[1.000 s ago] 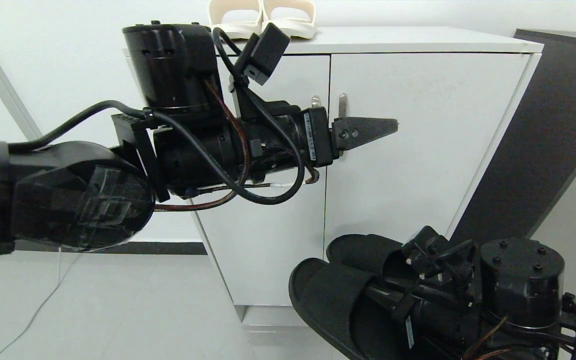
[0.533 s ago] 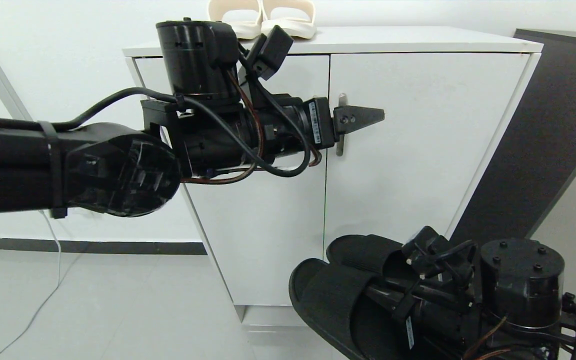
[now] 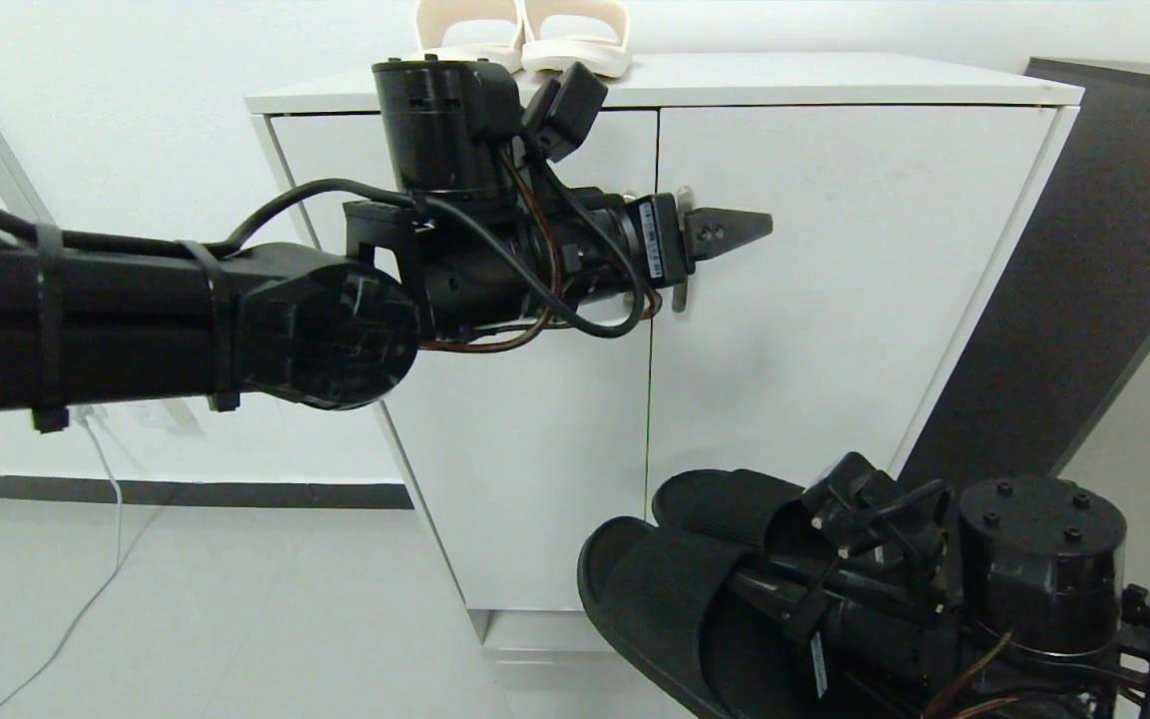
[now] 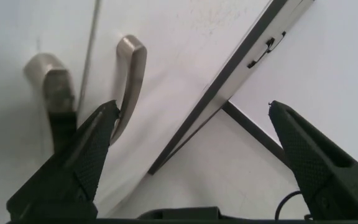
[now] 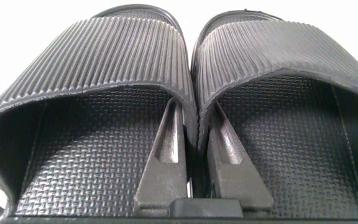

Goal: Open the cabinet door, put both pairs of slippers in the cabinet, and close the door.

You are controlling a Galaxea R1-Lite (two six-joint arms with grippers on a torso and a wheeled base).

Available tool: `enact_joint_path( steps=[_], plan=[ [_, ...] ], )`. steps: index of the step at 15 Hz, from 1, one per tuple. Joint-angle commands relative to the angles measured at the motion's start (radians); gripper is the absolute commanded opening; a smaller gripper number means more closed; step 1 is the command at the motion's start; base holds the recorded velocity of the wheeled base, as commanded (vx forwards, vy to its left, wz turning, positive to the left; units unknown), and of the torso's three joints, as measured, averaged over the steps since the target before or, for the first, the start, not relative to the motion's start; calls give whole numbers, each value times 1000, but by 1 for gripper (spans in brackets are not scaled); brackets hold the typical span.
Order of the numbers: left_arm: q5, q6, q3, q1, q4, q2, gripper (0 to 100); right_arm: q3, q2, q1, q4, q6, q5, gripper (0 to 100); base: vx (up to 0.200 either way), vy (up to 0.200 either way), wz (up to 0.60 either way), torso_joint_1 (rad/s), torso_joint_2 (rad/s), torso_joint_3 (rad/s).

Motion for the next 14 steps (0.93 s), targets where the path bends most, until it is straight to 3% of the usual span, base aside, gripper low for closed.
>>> enact_joint_path(
  steps=[1,4,5,10,14],
  plan=[
    [3,0,-29,0,-2,38,100,0,-1,1,0,-1,0,0,0,0,0,0,0,0],
    [3,0,-37,2,-2,50,100,2,-1,3,0,0,2,0,0,0,0,0,0,0],
    [2,0,-37,2,-2,48,0,2,1,3,0,0,2,0,0,0,0,0,0,0],
    [3,-3,-23,0,-3,27,0,9,-6,3,0,0,28,0,0,0,0,0,0,0],
    [3,-3,40,-7,-6,-19,0,37,-38,3,0,0,117,0,0,0,0,0,0,0]
  ],
)
